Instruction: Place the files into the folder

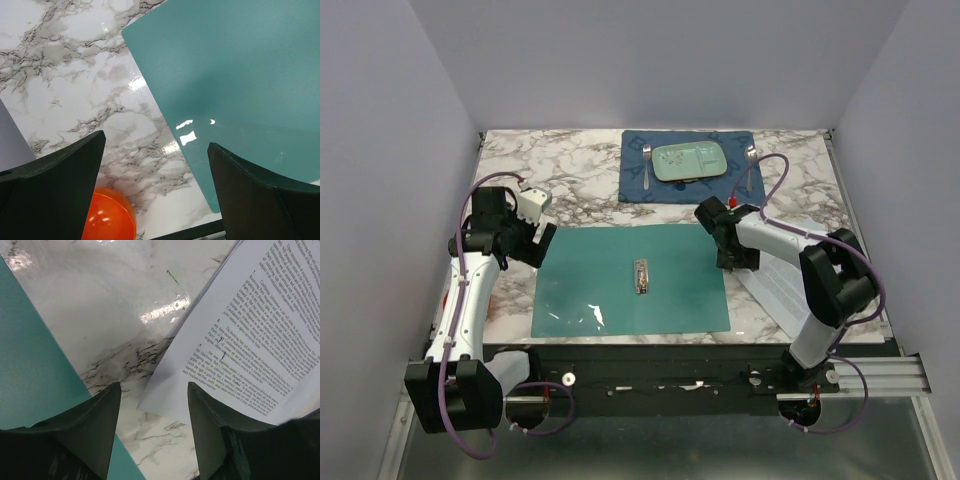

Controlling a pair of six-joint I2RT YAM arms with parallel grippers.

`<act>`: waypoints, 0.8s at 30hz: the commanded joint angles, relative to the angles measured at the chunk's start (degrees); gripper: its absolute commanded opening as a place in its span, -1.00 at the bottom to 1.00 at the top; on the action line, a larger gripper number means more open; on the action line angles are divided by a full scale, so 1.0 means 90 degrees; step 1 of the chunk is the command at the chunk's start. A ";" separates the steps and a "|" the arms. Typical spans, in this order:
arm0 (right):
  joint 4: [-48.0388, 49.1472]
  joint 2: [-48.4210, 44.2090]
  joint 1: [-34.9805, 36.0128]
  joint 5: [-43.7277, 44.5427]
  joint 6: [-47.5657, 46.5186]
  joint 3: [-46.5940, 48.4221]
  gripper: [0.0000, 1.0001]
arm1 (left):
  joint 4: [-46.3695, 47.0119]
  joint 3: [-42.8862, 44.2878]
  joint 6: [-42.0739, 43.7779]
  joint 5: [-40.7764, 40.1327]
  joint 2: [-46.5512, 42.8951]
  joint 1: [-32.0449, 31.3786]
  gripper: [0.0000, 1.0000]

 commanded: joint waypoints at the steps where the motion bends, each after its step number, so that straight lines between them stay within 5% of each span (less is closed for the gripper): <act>1: 0.0058 0.0135 -0.0073 -0.0073 -0.0112 -0.0152 0.28 | 0.0126 -0.0081 0.0016 -0.0035 -0.0091 -0.0014 0.98; 24: -0.0235 0.0233 -0.0161 -0.0025 -0.0229 -0.0201 -0.06 | 0.0351 -0.0266 0.0201 -0.0367 -0.0160 -0.0014 0.98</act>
